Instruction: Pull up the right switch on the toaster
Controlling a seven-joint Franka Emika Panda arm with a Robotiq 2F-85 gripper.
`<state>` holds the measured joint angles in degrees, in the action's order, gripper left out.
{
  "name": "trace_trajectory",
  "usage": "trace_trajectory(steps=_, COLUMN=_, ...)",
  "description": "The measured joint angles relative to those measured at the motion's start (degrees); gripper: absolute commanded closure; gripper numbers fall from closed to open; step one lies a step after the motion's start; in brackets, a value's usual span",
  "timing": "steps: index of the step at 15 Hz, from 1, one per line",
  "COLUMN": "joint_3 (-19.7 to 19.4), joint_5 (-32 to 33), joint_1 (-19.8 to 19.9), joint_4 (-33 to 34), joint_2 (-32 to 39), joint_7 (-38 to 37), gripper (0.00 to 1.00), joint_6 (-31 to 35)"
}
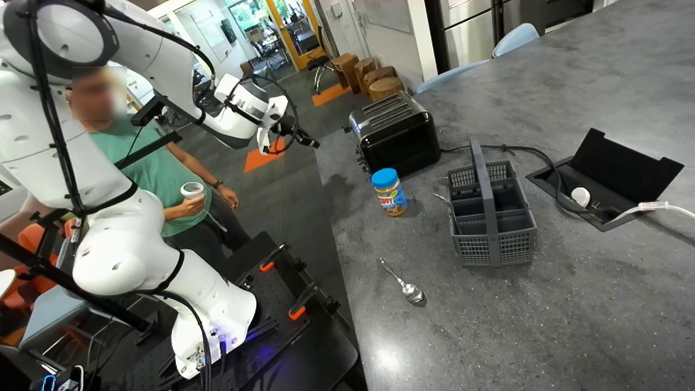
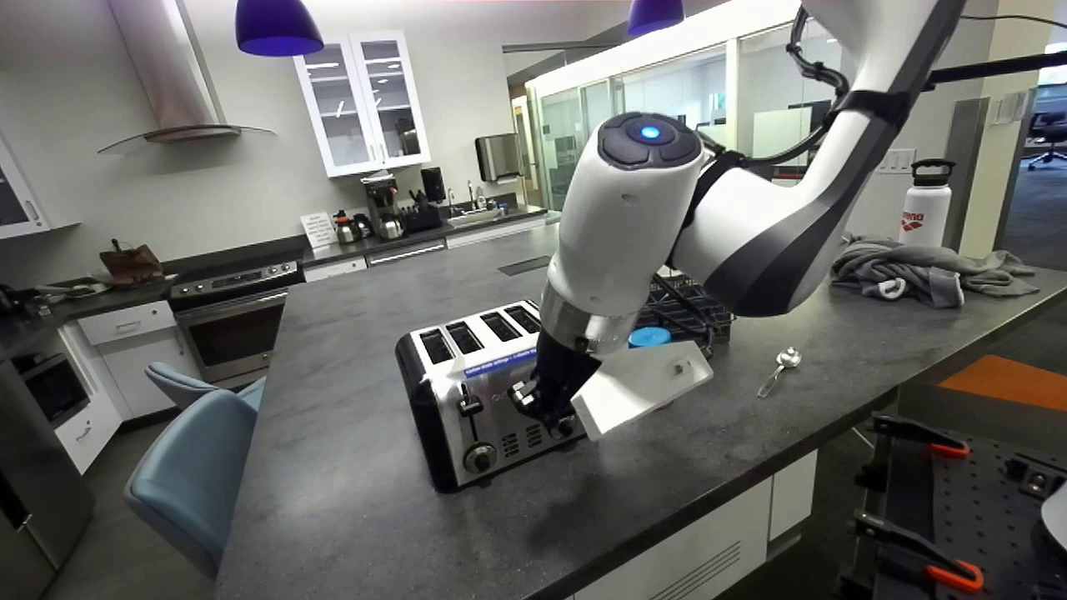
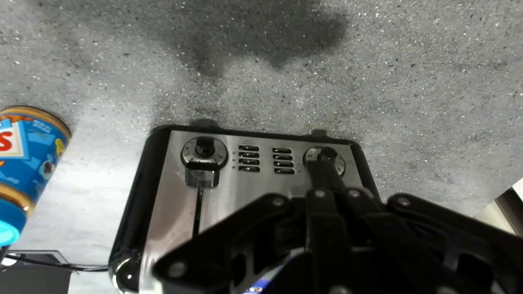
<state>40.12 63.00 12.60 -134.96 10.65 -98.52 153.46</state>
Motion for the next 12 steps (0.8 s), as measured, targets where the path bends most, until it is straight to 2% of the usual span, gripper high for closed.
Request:
trace_trajectory(steps=6, joint_3=-4.67, joint_5=9.24, joint_1=-3.88, joint_4=7.78, joint_2=12.3, joint_7=-4.52, gripper=1.0, joint_6=-2.96)
trace_trajectory(steps=11, joint_3=-9.17, joint_5=15.62, joint_1=-6.0, joint_4=12.72, joint_2=18.38, joint_7=-7.62, gripper=0.99, joint_6=-3.15)
trace_trajectory(steps=12, joint_3=-11.24, joint_5=14.84, joint_1=-7.46, joint_4=13.08, joint_2=18.67, joint_7=-7.34, gripper=0.99, joint_6=-2.18)
